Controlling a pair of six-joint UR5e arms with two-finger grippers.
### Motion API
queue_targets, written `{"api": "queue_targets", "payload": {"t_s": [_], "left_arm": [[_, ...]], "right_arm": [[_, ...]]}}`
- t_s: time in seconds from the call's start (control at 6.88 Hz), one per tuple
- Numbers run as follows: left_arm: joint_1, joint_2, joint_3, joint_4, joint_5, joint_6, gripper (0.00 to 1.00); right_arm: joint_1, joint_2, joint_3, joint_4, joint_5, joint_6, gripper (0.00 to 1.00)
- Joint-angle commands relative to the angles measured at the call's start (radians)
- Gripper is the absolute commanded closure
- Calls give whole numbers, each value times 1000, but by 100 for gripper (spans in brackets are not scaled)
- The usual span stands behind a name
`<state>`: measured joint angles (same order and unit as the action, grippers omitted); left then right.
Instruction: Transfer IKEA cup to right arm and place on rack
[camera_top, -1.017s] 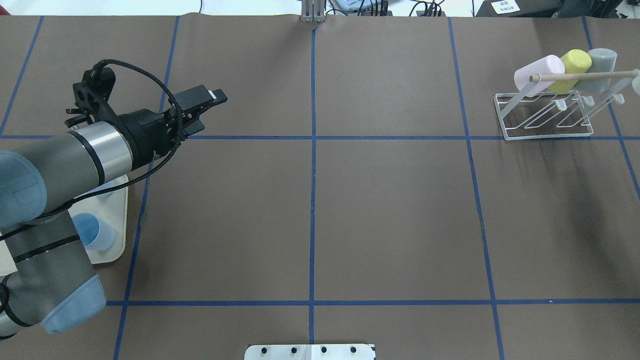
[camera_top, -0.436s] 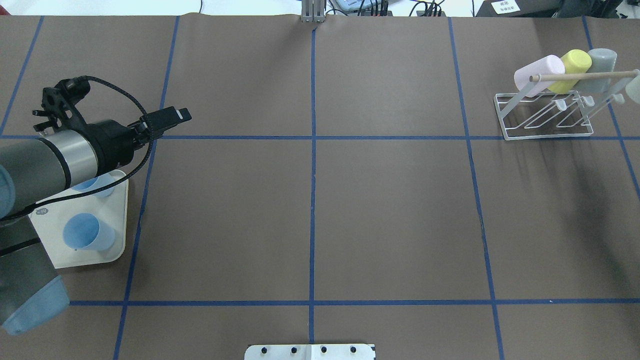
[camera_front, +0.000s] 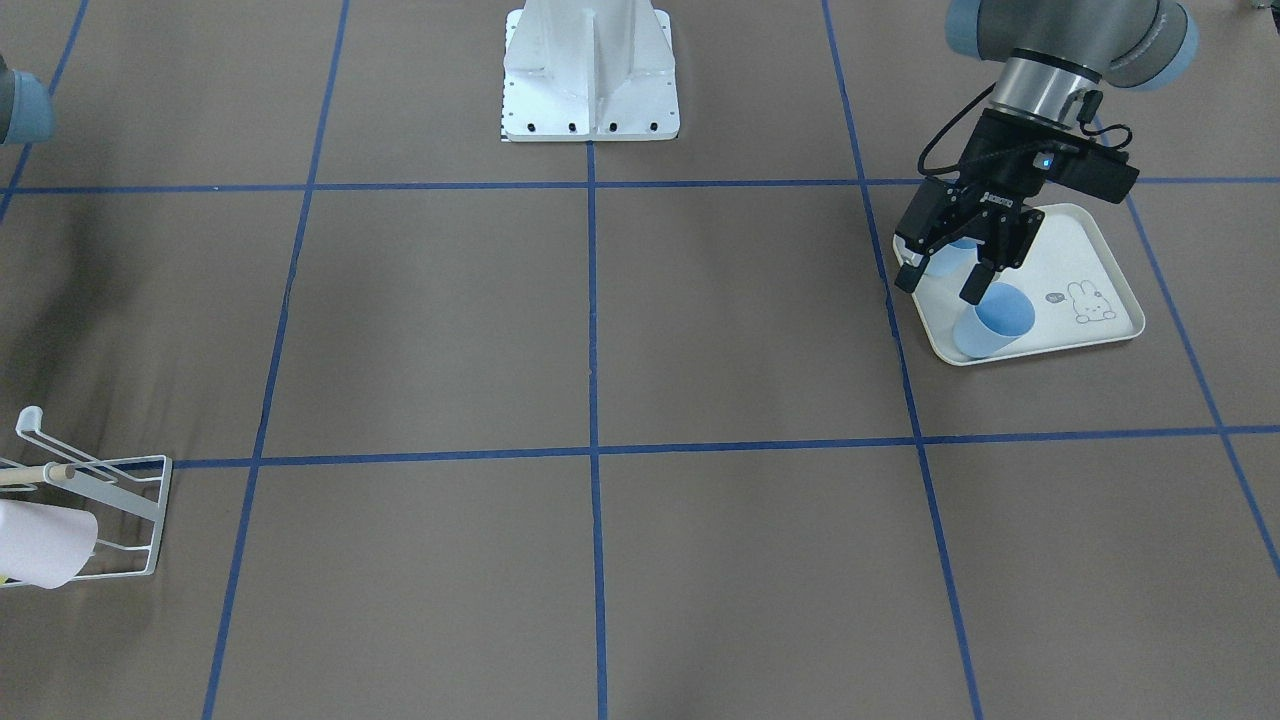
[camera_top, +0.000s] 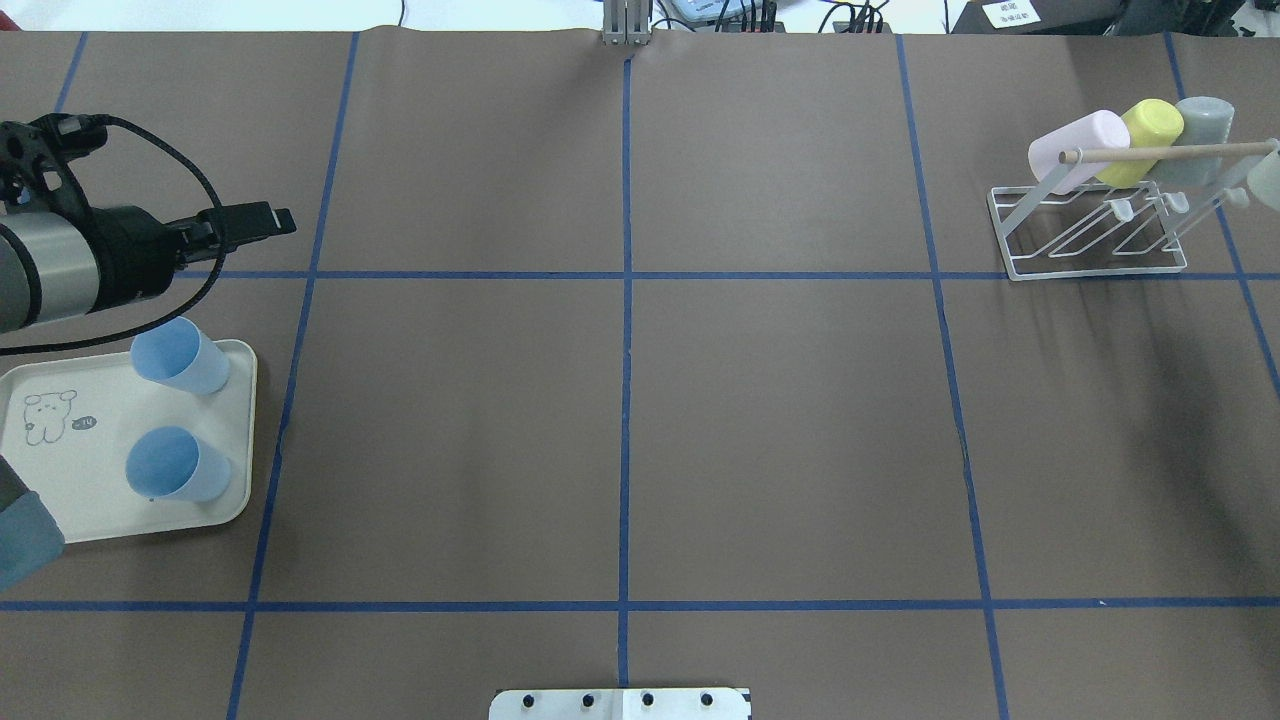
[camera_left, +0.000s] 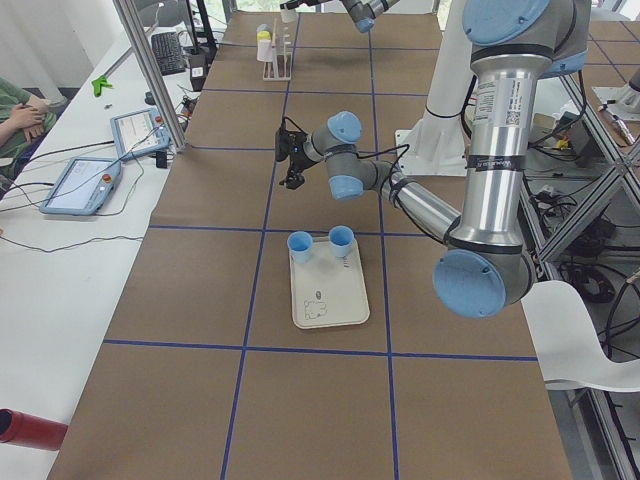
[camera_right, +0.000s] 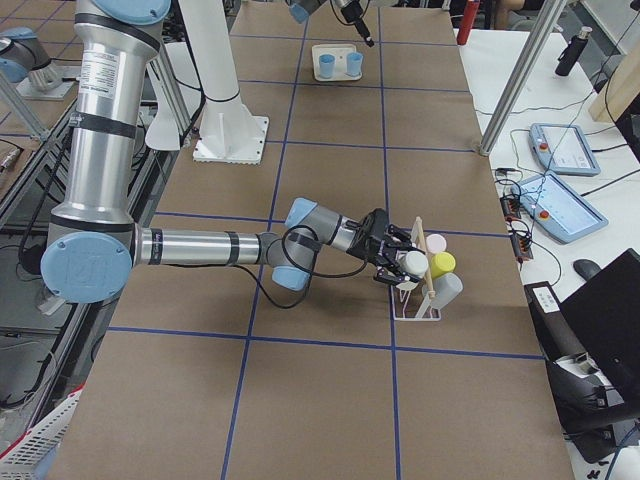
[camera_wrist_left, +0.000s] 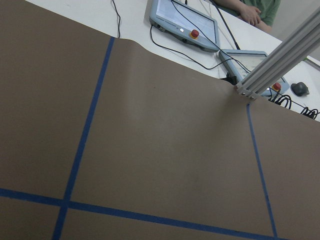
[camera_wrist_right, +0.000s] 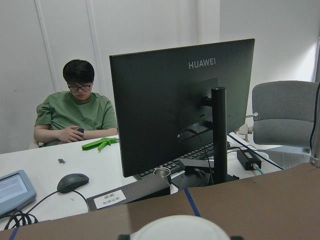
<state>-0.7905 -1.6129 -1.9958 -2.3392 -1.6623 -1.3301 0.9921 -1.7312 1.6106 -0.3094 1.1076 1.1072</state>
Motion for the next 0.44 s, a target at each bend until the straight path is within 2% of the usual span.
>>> {"api": "queue_targets", "payload": {"t_s": [0.0,0.29], "left_arm": [[-102,59,-4,56,-103,168,0],[-147,97,-1,60,-135,245,0]], "right_arm": [[-1,54,-61,3,0,-1,100],[-1,55,-60,3,0,0,100]]}}
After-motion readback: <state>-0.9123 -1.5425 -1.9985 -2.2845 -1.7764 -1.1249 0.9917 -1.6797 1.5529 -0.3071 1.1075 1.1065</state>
